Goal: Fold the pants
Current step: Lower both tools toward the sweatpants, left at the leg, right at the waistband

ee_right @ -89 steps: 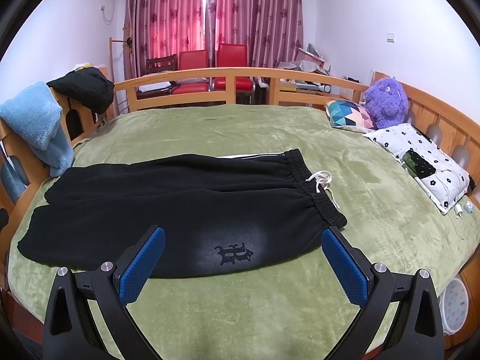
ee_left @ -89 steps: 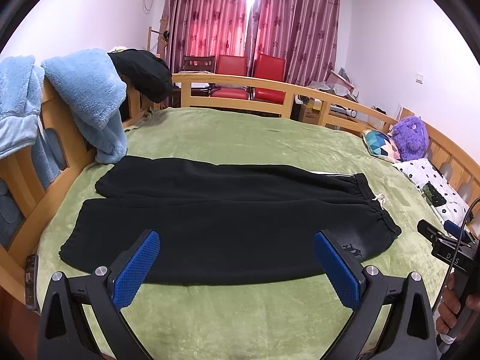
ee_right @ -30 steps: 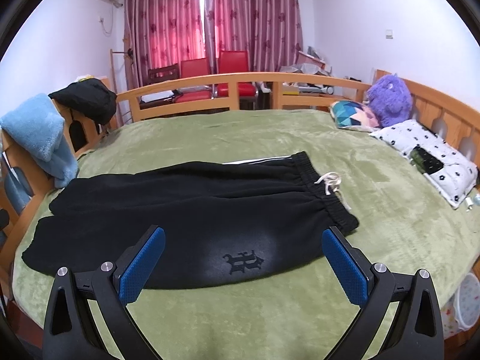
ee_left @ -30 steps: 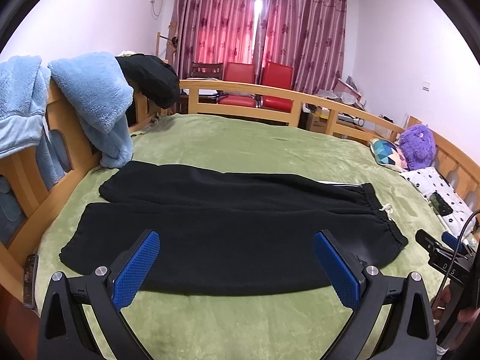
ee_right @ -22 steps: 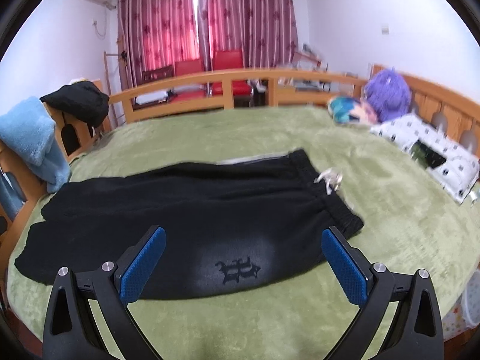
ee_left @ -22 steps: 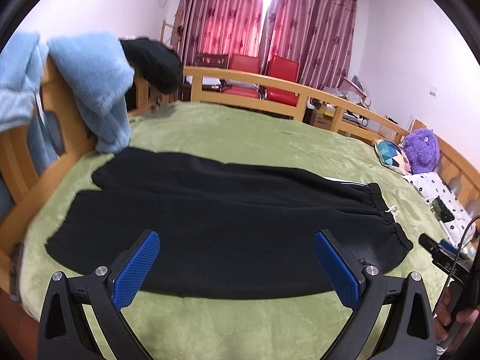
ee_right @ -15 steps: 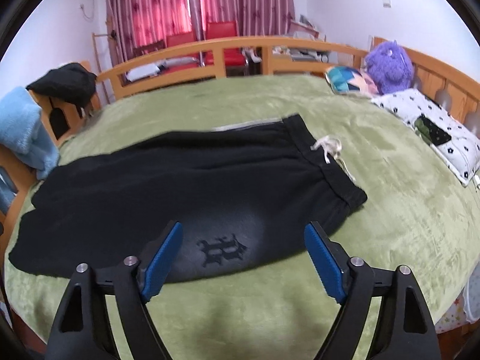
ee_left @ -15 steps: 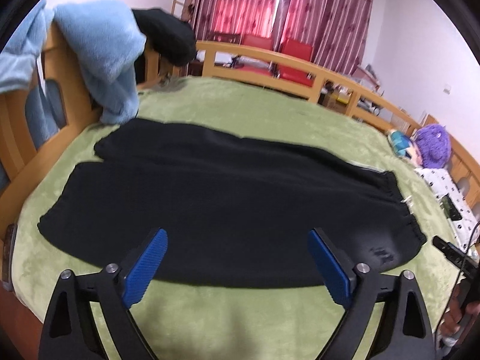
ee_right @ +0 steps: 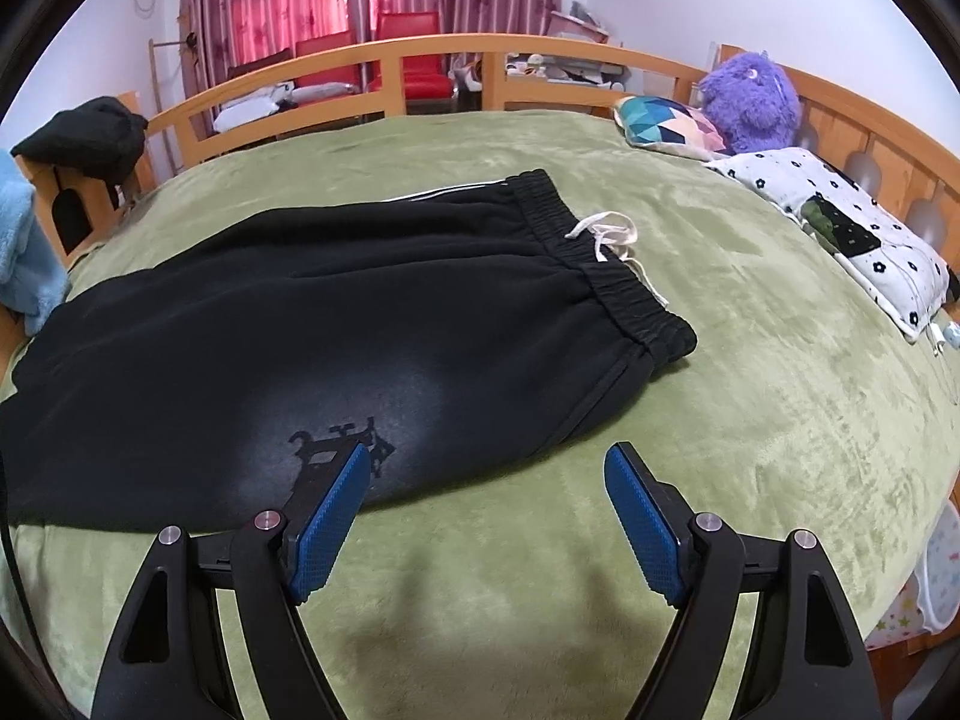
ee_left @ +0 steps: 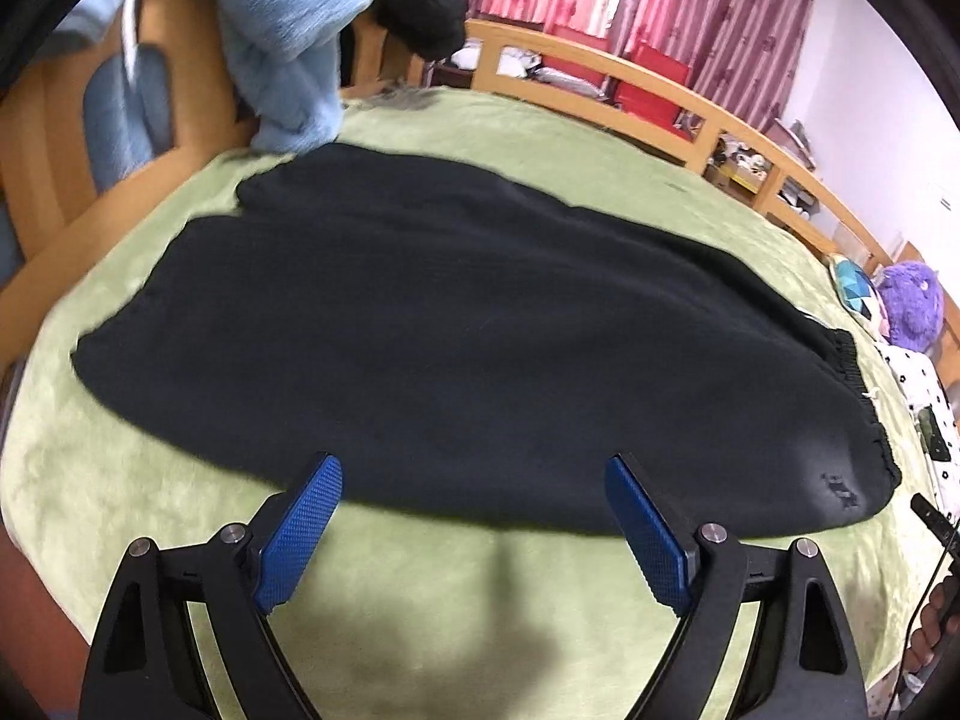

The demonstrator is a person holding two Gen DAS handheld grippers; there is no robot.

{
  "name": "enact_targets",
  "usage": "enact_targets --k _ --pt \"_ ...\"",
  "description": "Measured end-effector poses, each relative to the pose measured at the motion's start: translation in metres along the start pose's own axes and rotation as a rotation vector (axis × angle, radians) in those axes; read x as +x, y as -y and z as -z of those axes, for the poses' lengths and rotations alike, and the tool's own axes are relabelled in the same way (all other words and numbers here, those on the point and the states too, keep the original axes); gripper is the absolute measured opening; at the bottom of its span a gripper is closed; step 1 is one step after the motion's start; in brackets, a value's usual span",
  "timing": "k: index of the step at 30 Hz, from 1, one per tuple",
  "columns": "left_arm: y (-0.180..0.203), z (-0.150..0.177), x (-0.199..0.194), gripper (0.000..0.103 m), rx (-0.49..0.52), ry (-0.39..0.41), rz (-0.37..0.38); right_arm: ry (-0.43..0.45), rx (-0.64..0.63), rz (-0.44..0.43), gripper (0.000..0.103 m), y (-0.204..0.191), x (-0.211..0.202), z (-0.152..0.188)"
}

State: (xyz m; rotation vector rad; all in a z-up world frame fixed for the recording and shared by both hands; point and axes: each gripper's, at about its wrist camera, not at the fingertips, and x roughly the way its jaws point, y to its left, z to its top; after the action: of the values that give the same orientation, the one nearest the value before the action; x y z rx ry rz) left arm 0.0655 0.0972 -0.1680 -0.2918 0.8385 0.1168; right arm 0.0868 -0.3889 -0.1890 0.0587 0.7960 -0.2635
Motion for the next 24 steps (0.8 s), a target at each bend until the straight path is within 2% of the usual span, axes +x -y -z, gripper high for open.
enact_targets --k 4,9,13,15,20,24 --pt "-0.022 0.005 0.018 0.089 -0.077 -0.049 0.001 -0.027 0.037 -0.003 0.072 0.007 0.016 0.001" --pt "-0.042 0.008 0.04 0.089 -0.123 -0.086 -0.009 -0.107 0.108 -0.043 0.07 0.012 0.051 0.004" --pt "-0.054 0.012 0.055 0.089 -0.18 -0.126 0.027 -0.143 0.19 -0.105 0.07 0.019 0.082 0.011" --pt "-0.06 0.015 0.06 0.089 -0.21 -0.119 0.035 -0.15 0.224 -0.103 0.07 0.024 0.092 0.013" --pt "-0.07 0.013 0.07 0.089 -0.271 -0.082 0.05 -0.138 0.34 -0.165 0.073 0.037 0.108 0.01" --pt "-0.066 0.007 0.081 0.089 -0.288 -0.066 0.019 -0.123 0.353 -0.151 0.076 0.034 0.122 0.002"
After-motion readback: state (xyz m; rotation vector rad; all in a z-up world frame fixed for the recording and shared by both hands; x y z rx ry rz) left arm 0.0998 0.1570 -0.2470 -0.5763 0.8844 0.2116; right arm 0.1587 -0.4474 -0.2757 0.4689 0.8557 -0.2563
